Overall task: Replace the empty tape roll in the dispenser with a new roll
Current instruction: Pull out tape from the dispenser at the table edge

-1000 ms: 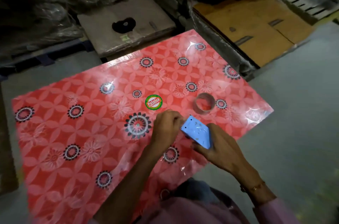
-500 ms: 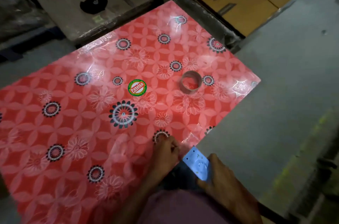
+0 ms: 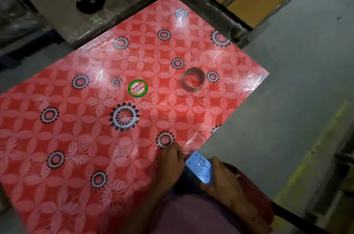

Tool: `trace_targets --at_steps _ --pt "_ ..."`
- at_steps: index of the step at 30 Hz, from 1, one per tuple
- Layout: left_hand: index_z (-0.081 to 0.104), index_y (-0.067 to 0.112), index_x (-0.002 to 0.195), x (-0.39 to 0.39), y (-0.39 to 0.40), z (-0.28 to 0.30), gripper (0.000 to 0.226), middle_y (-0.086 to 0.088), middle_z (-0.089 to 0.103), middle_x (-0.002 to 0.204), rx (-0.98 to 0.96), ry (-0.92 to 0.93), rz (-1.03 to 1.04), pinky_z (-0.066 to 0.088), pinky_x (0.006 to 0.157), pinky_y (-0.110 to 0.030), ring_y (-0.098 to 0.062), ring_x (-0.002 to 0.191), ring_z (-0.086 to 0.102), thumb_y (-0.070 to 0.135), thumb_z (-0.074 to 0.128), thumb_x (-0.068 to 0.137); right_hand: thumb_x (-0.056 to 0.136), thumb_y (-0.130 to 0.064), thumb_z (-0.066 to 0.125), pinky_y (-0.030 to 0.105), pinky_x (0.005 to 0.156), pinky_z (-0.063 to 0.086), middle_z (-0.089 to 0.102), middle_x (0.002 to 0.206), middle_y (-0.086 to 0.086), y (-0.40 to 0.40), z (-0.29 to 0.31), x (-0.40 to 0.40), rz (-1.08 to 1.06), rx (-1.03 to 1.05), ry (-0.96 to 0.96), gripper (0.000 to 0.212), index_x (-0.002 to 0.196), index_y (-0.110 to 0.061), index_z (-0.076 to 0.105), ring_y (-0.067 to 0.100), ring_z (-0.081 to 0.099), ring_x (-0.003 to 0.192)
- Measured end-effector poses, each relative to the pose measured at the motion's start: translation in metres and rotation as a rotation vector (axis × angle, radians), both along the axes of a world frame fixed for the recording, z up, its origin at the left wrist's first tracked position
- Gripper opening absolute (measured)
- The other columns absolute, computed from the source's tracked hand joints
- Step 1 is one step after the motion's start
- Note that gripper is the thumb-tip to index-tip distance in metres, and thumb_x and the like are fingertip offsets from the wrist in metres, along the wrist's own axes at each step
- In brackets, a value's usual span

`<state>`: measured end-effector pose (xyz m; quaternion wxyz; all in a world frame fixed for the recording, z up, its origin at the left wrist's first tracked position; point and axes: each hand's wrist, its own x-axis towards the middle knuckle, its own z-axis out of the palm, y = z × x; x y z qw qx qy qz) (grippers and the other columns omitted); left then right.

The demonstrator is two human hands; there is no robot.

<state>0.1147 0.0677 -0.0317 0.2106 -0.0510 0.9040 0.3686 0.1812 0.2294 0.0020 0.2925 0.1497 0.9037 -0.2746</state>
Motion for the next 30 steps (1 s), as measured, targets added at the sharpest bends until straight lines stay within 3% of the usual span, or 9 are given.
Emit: trace_targets --at_steps 3,6,13,22,26,30 --pt "0.053 0.018 0.072 -0.005 0.0 -0.007 0.018 0.005 0.057 0.073 -0.025 0.013 -0.025 0.046 0.06 -0.033 -0.016 0.07 0.056 0.004 0.054 0.082 0.075 -0.047 0.07 0.026 0.065 0.035 0.056 0.093 -0.007 -0.001 0.001 -0.003 0.011 0.001 0.02 0.045 0.094 -0.025 0.035 0.023 0.066 0.096" --pt "0.054 0.018 0.072 -0.008 0.001 -0.008 0.017 0.003 0.056 0.086 -0.071 0.038 -0.047 0.05 0.072 -0.044 -0.018 0.078 0.055 0.004 0.056 0.082 0.074 -0.046 0.071 0.028 0.066 0.036 0.055 0.093 -0.006 0.0 0.0 -0.007 0.021 0.006 0.029 0.047 0.094 -0.024 0.034 0.026 0.066 0.095" --pt "0.052 0.018 0.075 -0.007 0.004 -0.005 0.018 0.002 0.054 0.09 -0.122 0.068 -0.067 0.051 0.072 -0.042 -0.018 0.08 0.056 0.009 0.058 0.089 0.075 -0.048 0.07 0.028 0.066 0.038 0.054 0.096 -0.004 0.004 -0.006 -0.008 0.044 0.011 0.022 0.048 0.095 -0.025 0.033 0.025 0.065 0.095" --pt "0.056 0.016 0.071 -0.006 0.003 -0.01 0.022 0.004 0.055 0.084 -0.099 0.057 -0.053 0.053 0.07 -0.044 -0.015 0.077 0.056 -0.002 0.057 0.082 0.076 -0.048 0.069 0.028 0.068 0.04 0.057 0.1 -0.003 0.006 -0.01 -0.008 0.074 0.015 0.031 0.047 0.097 -0.026 0.033 0.024 0.064 0.097" --pt "0.057 0.016 0.073 -0.006 0.004 -0.013 0.021 0.005 0.056 0.085 -0.099 0.062 -0.061 0.054 0.068 -0.043 -0.014 0.076 0.056 -0.002 0.059 0.083 0.075 -0.05 0.069 0.03 0.071 0.049 0.059 0.101 -0.003 0.007 -0.013 -0.009 0.077 0.018 0.033 0.048 0.096 -0.025 0.035 0.023 0.065 0.096" --pt "0.056 0.018 0.074 -0.004 0.004 -0.016 0.022 0.004 0.057 0.086 -0.107 0.08 -0.052 0.053 0.067 -0.044 -0.016 0.076 0.057 0.0 0.06 0.084 0.075 -0.047 0.07 0.027 0.07 0.046 0.053 0.097 -0.006 0.008 -0.016 -0.008 0.082 0.002 0.038 0.047 0.097 -0.026 0.034 0.023 0.065 0.096"
